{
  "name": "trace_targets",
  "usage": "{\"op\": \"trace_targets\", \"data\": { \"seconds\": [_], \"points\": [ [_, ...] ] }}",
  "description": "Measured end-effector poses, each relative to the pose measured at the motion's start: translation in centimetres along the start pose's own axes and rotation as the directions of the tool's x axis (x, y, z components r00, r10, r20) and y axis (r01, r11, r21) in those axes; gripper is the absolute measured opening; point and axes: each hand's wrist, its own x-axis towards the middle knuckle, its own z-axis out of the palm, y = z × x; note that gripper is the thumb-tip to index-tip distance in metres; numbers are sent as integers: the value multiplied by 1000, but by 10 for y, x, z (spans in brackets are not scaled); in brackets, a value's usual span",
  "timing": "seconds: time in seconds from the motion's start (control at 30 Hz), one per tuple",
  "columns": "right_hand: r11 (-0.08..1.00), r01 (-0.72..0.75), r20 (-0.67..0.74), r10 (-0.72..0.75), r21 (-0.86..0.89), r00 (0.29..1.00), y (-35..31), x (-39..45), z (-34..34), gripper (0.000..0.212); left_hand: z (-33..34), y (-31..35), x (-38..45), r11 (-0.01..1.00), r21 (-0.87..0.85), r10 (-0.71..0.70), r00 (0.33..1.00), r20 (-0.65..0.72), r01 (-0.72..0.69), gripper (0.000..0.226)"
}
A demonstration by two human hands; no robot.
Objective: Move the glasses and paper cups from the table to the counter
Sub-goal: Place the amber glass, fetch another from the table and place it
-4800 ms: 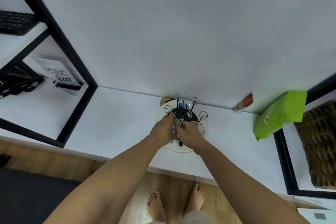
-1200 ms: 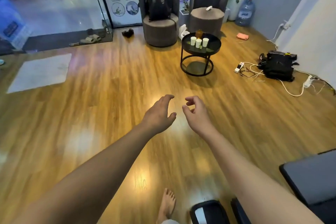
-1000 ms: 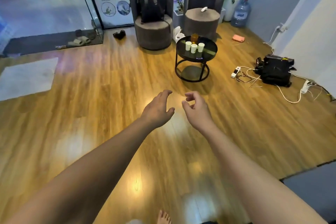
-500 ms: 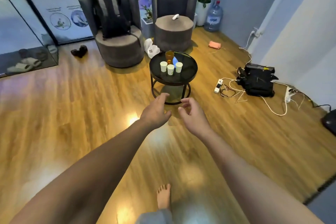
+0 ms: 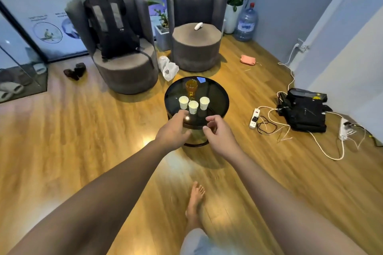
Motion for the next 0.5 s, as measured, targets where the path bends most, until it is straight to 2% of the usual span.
{"op": "trace_targets", "data": {
  "seconds": [0.2,0.5],
  "points": [
    [997,-66,12,66,30,998,3,143,8,27,-6,-23,128,997,-8,-76,997,33,76,64],
    [990,-138,59,139,-15,989,13,299,21,29,-3,-58,289,976,-85,-193,975,108,203,66]
  ]
}}
